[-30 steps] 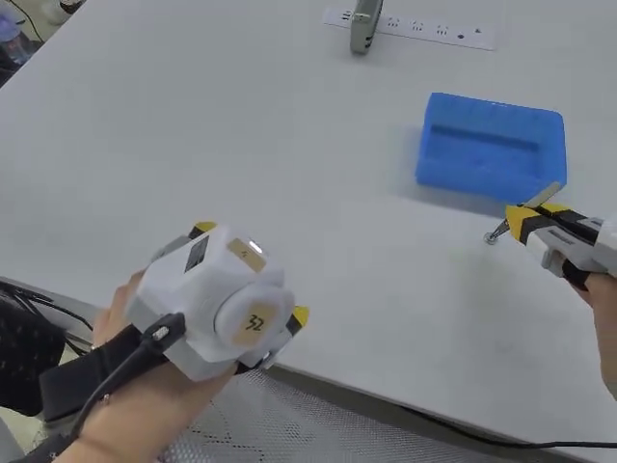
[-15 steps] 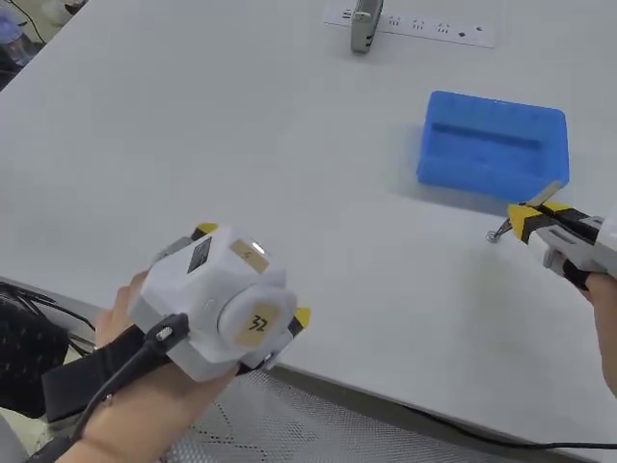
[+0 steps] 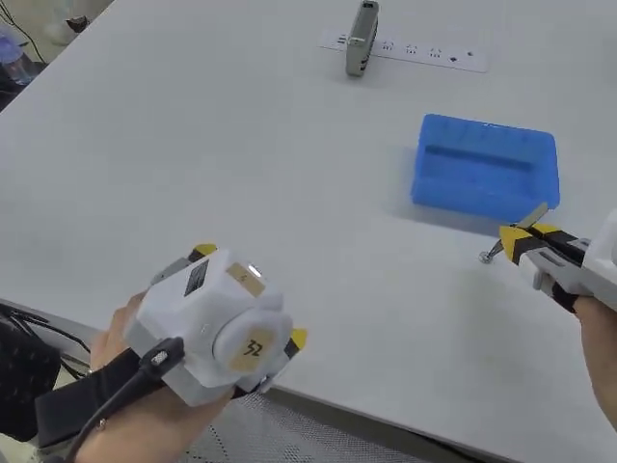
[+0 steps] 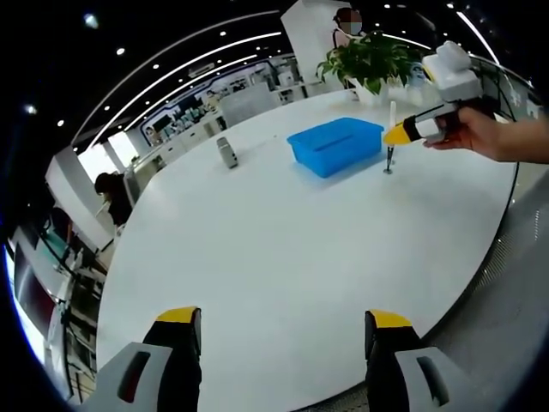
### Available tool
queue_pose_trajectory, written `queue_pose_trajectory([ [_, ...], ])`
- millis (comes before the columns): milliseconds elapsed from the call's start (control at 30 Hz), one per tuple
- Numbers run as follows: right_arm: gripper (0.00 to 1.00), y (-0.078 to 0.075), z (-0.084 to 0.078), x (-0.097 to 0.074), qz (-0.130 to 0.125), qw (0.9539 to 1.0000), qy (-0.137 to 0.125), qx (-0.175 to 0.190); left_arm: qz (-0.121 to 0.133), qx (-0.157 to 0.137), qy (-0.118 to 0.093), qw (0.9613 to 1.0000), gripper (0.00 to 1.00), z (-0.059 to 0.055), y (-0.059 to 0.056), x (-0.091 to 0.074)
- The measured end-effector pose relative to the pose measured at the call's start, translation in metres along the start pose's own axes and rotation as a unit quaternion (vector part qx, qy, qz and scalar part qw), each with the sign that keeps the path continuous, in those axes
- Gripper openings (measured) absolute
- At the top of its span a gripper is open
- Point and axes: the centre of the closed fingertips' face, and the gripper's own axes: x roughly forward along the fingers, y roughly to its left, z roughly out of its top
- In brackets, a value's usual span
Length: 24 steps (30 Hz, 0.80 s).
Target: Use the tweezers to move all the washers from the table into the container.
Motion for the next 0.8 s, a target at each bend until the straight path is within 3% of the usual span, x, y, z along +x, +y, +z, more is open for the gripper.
queue_pose_trajectory([
  [233,0.02,-0.001,0.001,0.003,0.007,0.9998,0.020,0.000,0.003,-0.002,-0.003,1.0000,0.79,0.001,0.001,-0.001],
  [500,0.02,0.003,0.006,0.001,0.019,0.9997,0.015,-0.002,0.005,-0.003,-0.003,1.0000,0.79,0.001,0.002,-0.002],
  [800,0.02,0.011,0.026,-0.009,0.031,0.9995,-0.002,-0.009,0.001,-0.002,-0.006,1.0000,0.79,0.002,0.001,-0.001],
])
